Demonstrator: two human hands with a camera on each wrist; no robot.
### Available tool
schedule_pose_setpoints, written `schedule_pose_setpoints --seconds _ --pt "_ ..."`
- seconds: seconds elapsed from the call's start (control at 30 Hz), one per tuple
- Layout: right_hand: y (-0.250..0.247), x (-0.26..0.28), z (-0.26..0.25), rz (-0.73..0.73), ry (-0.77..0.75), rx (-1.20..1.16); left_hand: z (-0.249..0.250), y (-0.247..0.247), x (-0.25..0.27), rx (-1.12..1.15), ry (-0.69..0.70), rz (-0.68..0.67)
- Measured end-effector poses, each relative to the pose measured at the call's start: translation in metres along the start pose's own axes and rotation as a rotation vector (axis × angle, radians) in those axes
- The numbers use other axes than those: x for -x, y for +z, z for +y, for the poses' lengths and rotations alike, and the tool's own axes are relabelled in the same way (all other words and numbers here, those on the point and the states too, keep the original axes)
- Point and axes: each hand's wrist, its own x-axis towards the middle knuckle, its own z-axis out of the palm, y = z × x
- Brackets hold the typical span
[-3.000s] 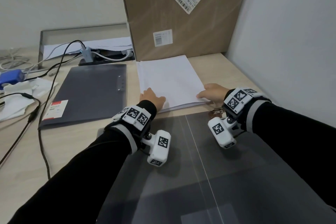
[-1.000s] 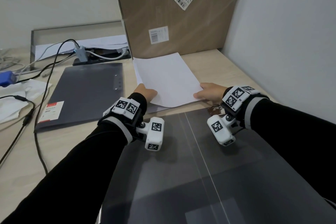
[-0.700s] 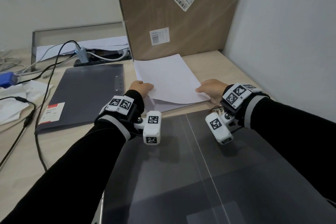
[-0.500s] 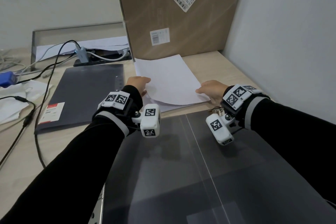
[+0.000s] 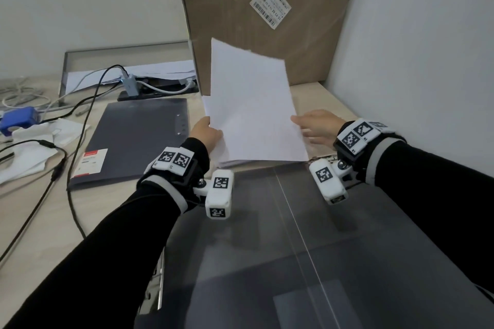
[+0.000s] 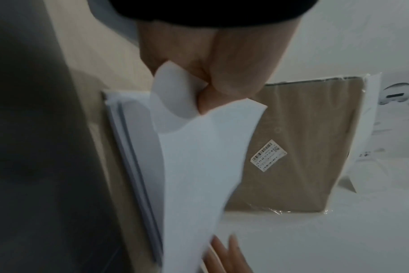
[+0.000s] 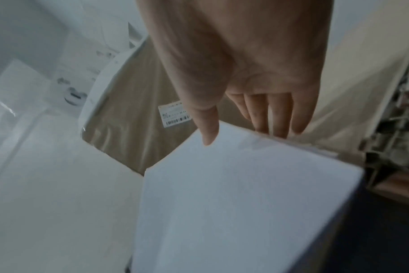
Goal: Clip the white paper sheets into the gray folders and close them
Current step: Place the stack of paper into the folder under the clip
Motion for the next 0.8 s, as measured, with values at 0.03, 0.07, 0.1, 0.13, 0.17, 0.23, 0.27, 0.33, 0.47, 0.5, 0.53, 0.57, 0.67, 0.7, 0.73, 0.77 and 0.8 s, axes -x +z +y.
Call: schedule_pose_setpoints --seconds 0.03,0.07,0.1,0.13,0.17,0.23,0.27,0.33,0.47,0.5,0.53,0.57,0.67,0.7,0.73,0.77,0.8 --pt "-0.003 0.007 -0.003 -0.042 -0.015 -0.101 -0.002 -0.003 0.011 0.077 0.022 -0.058" --pt "-0.007 0.015 -0.007 -0.077 -0.024 -0.179 -0.002 -0.007 0.021 0.183 0.040 -0.101" --pt "-0.011 0.024 -0.011 -0.103 -0.037 -0.243 -0.002 -0.011 0.032 0.254 0.060 -0.137" --pt "-0.014 0.031 -0.014 -0.122 -0.059 -0.287 -0.001 -0.016 0.040 0.297 0.079 -0.170" --pt "-0.017 0.037 -0.017 -0.141 -0.095 -0.316 0.000 -0.022 0.047 0.322 0.101 -0.195" --pt "-0.019 0.050 -0.023 -0.169 -0.188 -0.321 0.003 -0.033 0.060 0.326 0.152 -0.236" --pt "-0.019 0.057 -0.025 -0.166 -0.229 -0.319 0.005 -0.037 0.066 0.326 0.180 -0.253" --pt "-0.013 0.071 -0.026 -0.141 -0.293 -0.357 0.007 -0.042 0.073 0.324 0.212 -0.274" --pt "0.014 0.096 -0.008 -0.132 -0.304 -0.453 -0.003 -0.047 0.082 0.377 0.201 -0.234" --pt "0.023 0.102 0.000 -0.149 -0.269 -0.436 -0.008 -0.045 0.084 0.409 0.190 -0.222" --pt "0.032 0.107 0.009 -0.165 -0.234 -0.419 -0.013 -0.043 0.088 0.437 0.174 -0.213" --pt "0.040 0.110 0.017 -0.163 -0.205 -0.415 -0.018 -0.040 0.092 0.460 0.149 -0.203" --pt "0.053 0.114 0.027 -0.079 -0.169 -0.432 -0.026 -0.033 0.098 0.511 0.094 -0.188" --pt "0.054 0.116 0.026 -0.055 -0.174 -0.437 -0.026 -0.033 0.099 0.527 0.079 -0.188" --pt "0.054 0.116 0.026 -0.038 -0.188 -0.436 -0.025 -0.034 0.100 0.537 0.058 -0.197" --pt "0.054 0.116 0.027 -0.017 -0.202 -0.425 -0.025 -0.035 0.101 0.539 0.041 -0.216" --pt "0.054 0.117 0.029 0.000 -0.212 -0.402 -0.024 -0.035 0.102 0.533 0.023 -0.231"
